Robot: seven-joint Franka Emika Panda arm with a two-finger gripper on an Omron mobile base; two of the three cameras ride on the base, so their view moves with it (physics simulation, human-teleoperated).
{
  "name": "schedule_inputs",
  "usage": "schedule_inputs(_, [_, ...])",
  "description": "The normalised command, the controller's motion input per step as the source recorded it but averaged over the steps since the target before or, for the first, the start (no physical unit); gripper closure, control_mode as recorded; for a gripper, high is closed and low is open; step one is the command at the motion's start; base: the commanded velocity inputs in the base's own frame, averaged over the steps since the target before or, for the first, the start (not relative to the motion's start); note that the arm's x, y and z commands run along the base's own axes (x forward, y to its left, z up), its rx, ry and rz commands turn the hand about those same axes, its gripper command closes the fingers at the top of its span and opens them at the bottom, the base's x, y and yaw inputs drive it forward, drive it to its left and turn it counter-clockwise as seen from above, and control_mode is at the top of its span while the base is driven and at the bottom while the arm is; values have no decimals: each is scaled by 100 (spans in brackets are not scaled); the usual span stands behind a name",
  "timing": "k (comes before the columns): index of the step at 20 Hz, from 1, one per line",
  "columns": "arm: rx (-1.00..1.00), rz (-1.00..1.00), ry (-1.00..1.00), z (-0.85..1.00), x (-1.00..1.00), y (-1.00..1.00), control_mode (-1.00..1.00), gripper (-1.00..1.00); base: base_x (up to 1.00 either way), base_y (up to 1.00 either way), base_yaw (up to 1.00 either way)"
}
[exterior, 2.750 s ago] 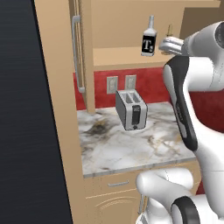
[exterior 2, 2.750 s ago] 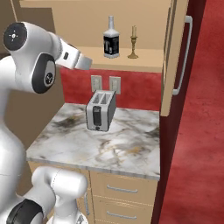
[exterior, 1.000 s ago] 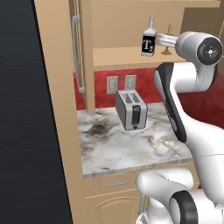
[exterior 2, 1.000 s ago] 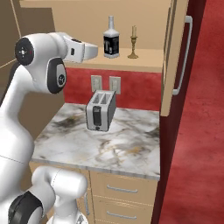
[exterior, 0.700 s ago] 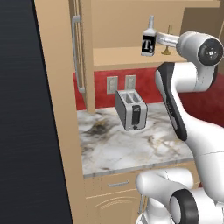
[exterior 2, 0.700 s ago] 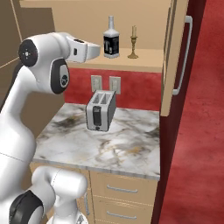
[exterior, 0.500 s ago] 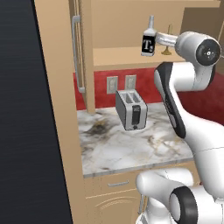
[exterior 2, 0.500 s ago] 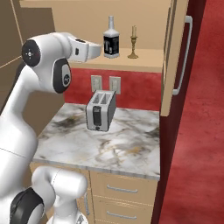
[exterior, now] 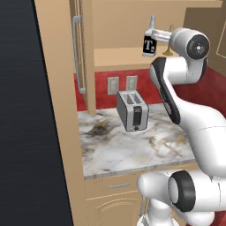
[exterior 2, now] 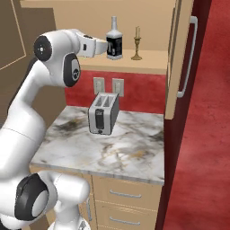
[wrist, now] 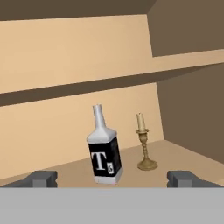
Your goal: Get the candle and the liquor from the cabinet and move them to the dining counter.
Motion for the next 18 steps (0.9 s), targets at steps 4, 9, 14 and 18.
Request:
schedule_inputs(4, [0, 2, 0, 12, 38, 0, -100, -100, 0, 0, 0])
schedule_inputs(9, [-2, 1, 0, 9, 34, 0, -100, -100, 0, 0, 0])
schedule_inputs(14, [-3, 0, 2, -1, 31, 1, -100, -100, 0, 0, 0])
schedule_inputs(18, [0, -1, 8, -2, 34, 0, -100, -100, 0, 0, 0])
